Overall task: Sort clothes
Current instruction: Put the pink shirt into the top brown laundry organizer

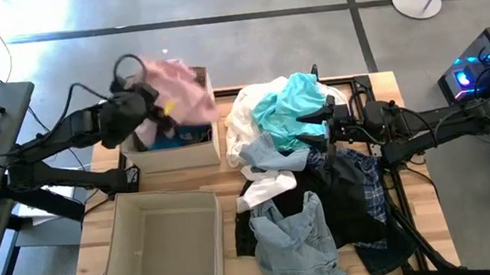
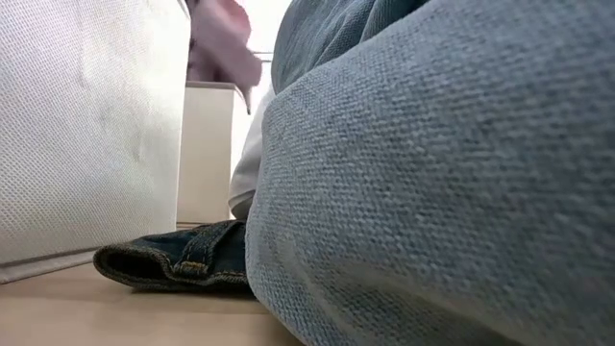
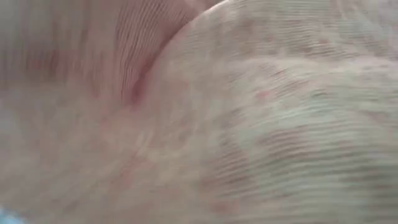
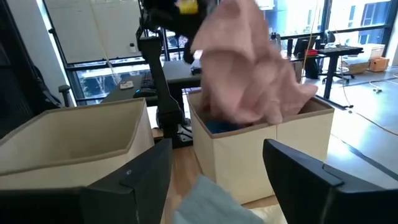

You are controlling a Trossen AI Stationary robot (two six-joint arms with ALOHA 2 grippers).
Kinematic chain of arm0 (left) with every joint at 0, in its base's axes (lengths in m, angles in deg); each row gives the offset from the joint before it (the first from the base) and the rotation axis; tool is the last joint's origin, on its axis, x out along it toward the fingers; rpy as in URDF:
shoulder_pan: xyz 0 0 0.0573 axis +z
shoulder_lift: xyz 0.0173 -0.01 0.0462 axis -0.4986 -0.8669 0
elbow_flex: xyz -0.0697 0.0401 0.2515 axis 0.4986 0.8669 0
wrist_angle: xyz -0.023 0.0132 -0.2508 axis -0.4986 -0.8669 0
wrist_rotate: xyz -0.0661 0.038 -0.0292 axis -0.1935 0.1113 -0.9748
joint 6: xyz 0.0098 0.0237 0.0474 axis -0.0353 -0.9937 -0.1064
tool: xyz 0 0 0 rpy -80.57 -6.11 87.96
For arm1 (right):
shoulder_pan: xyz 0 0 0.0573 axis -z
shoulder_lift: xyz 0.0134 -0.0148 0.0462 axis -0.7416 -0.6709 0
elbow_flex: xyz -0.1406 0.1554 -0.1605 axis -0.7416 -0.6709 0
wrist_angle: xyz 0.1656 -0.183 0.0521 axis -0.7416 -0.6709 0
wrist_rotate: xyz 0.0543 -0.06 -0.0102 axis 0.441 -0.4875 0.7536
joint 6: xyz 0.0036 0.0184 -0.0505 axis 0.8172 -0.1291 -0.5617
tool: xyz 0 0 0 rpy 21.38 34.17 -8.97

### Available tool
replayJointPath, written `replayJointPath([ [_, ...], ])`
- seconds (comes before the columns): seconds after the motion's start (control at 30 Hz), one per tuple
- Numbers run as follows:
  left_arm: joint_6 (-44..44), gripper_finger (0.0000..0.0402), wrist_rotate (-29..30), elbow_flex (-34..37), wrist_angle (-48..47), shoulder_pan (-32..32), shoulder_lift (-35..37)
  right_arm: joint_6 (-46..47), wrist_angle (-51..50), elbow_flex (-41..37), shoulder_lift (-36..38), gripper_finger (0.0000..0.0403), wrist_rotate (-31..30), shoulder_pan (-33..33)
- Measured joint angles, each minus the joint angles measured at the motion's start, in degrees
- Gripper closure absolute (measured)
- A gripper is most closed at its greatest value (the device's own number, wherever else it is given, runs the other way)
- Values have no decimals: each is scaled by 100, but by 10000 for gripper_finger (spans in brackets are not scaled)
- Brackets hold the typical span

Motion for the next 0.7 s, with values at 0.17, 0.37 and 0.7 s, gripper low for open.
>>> replayJointPath([
  [0.17,1339,375,-806,0,-1143,614,-35,14,1,0,0,162,0,0],
  [0.37,859,310,-1060,208,-1068,1298,-270,42,3,0,0,162,2,0],
  [0.7,378,180,-2663,-239,-1656,2100,-397,78,-229,0,-3,162,7,0],
])
